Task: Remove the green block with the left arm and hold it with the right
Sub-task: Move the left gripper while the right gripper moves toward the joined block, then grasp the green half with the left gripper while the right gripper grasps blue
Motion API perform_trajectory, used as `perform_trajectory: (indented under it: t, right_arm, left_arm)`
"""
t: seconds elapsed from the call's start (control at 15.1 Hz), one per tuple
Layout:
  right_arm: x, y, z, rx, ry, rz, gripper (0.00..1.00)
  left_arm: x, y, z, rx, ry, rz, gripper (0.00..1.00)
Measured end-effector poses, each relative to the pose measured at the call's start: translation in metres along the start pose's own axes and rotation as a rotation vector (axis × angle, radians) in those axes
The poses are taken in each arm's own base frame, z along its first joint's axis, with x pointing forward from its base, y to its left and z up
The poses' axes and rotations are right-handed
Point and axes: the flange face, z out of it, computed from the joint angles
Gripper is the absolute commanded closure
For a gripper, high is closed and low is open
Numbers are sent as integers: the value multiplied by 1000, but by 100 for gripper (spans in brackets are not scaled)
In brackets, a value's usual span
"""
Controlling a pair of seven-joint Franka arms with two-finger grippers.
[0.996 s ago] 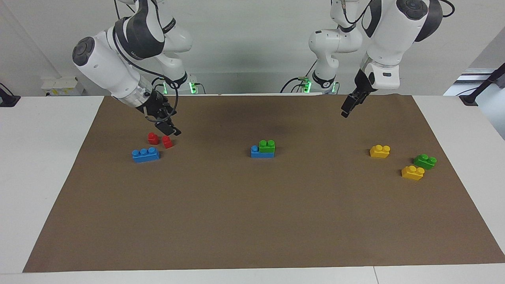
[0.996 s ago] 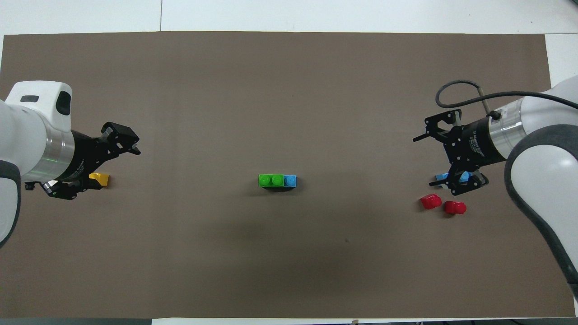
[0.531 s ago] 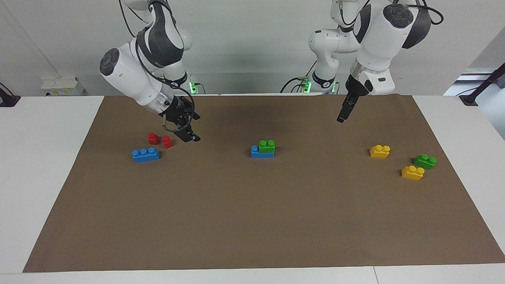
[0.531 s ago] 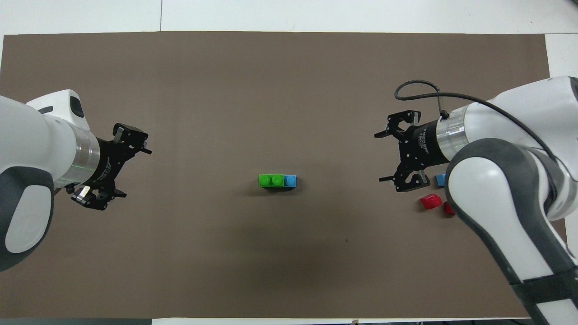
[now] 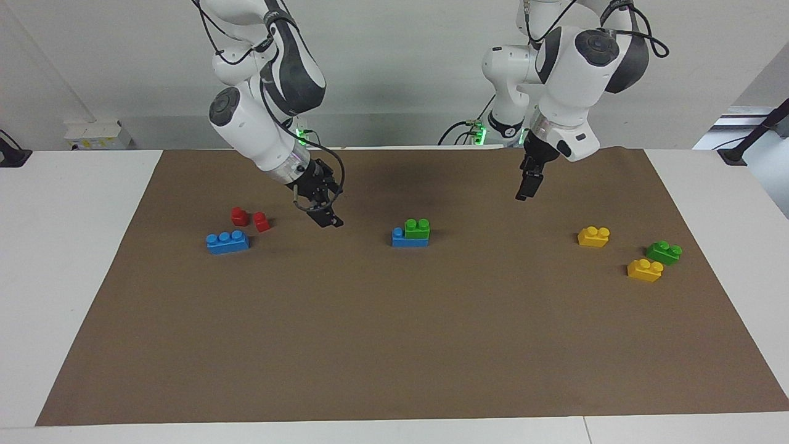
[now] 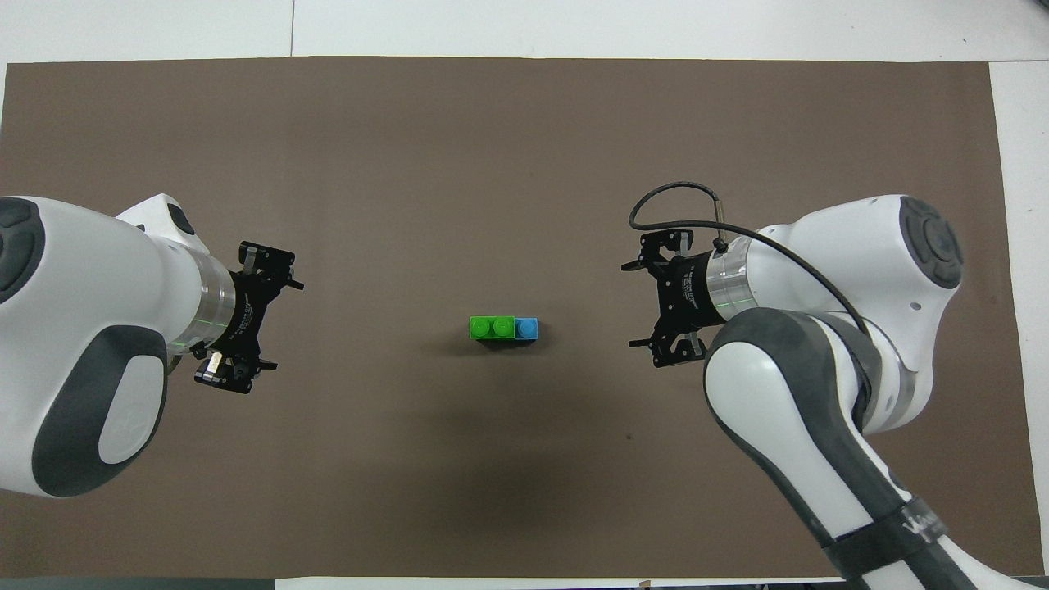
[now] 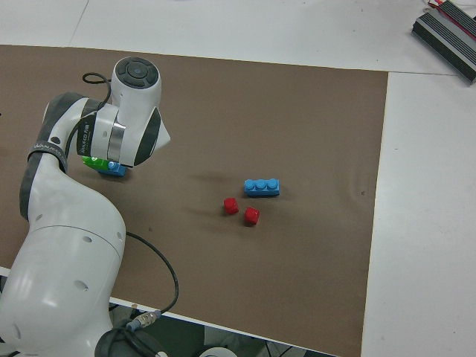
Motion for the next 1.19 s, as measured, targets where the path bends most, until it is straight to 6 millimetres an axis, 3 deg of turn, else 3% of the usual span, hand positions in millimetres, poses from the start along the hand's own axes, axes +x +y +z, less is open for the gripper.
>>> perform_trajectory:
  t: [0.6, 0.86, 1.19]
  right_arm:
    - [-18, 14, 53, 12, -22, 3, 1]
    - [-36, 23, 76, 19, -45, 0, 1]
    - [-31, 23, 96, 24, -28, 7, 1]
  left_arm:
    - [-93, 15, 43, -51, -21, -191, 0]
    - [-115, 25, 65, -74, -42, -339, 0]
    - [-144, 29, 89, -67, -54, -435, 0]
